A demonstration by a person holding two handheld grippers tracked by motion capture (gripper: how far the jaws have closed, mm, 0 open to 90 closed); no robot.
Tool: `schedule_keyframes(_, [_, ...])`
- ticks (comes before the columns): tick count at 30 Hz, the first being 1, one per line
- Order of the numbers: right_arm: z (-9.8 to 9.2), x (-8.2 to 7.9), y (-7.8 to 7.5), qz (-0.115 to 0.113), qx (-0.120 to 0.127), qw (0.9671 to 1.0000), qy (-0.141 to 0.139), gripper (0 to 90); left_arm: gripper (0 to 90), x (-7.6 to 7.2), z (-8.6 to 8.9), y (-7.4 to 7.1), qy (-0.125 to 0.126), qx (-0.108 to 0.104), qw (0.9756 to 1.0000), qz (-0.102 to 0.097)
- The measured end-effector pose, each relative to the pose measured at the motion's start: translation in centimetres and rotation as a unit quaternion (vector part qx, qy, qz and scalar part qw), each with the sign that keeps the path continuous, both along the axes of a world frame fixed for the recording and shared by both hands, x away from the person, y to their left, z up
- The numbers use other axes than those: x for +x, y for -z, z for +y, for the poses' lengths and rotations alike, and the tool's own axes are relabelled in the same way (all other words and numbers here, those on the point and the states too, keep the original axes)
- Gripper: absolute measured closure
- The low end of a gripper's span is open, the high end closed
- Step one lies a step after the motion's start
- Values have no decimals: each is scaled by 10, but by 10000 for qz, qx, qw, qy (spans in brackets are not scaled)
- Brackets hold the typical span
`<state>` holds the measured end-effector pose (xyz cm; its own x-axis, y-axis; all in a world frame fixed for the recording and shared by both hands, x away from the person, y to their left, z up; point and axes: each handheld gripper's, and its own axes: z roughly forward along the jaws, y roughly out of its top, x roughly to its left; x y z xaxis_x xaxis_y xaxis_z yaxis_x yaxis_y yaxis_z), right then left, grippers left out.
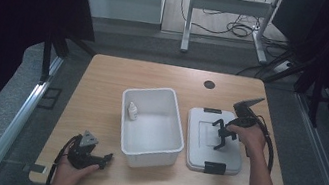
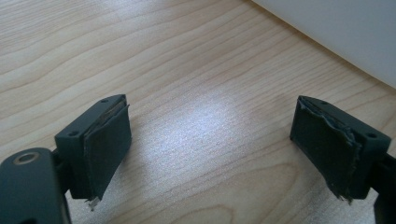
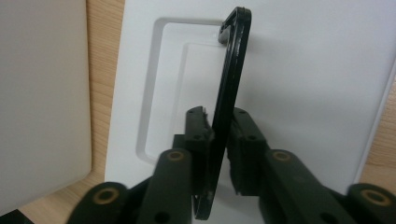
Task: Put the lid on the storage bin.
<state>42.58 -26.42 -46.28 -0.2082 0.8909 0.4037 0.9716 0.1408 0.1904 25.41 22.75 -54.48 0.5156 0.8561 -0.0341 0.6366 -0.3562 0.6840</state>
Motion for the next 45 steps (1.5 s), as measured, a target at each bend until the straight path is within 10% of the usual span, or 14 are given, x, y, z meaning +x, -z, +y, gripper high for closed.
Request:
schedule_keyframes(20, [1,-2,-5,61,157,9994,308,848,122,0,0,0,0,0,10000,0])
schedule_keyframes(45, [-7,-18,-55,-250,592,9963,566,847,122,0,0,0,3,2,10000,1])
